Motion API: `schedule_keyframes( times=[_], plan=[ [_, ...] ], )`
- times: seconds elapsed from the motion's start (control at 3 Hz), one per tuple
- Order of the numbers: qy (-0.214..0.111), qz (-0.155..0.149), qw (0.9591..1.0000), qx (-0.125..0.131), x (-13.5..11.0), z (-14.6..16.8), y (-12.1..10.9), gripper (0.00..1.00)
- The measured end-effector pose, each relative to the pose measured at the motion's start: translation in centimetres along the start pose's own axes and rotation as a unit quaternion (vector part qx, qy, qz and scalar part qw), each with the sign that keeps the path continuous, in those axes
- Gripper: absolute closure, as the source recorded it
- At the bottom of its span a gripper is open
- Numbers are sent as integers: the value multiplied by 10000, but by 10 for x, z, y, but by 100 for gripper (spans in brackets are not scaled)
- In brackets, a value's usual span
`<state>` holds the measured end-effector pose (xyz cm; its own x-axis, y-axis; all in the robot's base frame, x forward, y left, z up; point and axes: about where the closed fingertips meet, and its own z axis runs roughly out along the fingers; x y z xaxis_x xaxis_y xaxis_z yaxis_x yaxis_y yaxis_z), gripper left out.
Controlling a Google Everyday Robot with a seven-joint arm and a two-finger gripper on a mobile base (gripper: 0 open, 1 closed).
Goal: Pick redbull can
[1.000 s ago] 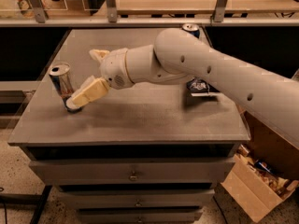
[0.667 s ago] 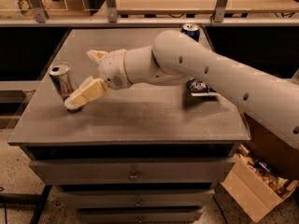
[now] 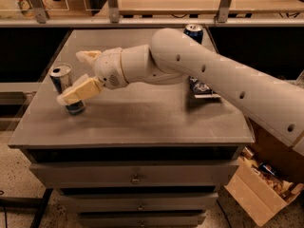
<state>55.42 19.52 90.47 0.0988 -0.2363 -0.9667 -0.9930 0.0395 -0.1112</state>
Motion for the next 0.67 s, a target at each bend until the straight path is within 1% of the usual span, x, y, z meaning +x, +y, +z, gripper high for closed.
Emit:
schedule_keyframes(
  times=[0.67],
  plan=[
    [135,-45,9997,-203,-1,10,5,63]
  ],
)
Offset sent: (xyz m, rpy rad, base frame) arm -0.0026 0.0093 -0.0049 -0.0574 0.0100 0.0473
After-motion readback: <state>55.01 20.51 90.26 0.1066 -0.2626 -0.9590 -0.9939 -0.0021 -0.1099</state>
